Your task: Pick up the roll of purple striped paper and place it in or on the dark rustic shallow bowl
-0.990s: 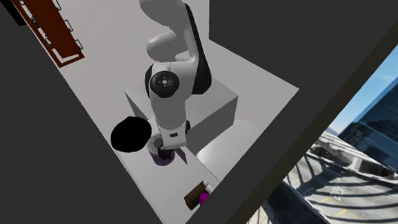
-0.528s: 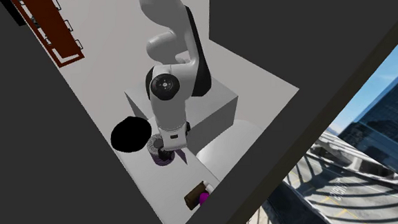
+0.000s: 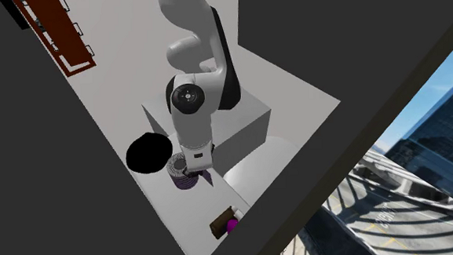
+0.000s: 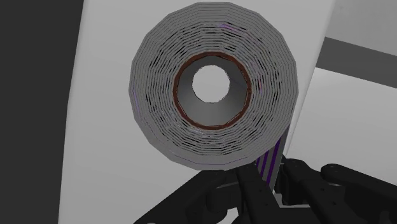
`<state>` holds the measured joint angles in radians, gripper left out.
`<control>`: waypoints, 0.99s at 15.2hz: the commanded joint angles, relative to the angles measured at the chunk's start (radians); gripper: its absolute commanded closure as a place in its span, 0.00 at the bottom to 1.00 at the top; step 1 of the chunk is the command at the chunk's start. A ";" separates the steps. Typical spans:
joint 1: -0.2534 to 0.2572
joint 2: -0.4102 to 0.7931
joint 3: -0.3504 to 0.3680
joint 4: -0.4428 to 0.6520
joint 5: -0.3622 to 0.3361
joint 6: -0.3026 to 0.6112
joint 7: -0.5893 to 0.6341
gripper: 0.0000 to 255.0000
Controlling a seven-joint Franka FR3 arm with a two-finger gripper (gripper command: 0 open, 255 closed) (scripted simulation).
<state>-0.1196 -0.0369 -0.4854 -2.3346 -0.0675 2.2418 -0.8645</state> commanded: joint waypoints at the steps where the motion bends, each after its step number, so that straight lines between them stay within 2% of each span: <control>1: 0.000 0.001 0.000 -0.001 0.000 0.000 0.000 1.00; 3: -0.001 0.000 -0.001 -0.001 0.000 0.000 0.000 1.00; 15: 0.000 -0.095 0.012 0.079 -0.041 -0.168 0.029 1.00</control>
<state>-0.1212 -0.1250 -0.4765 -2.2622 -0.1063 2.0871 -0.8406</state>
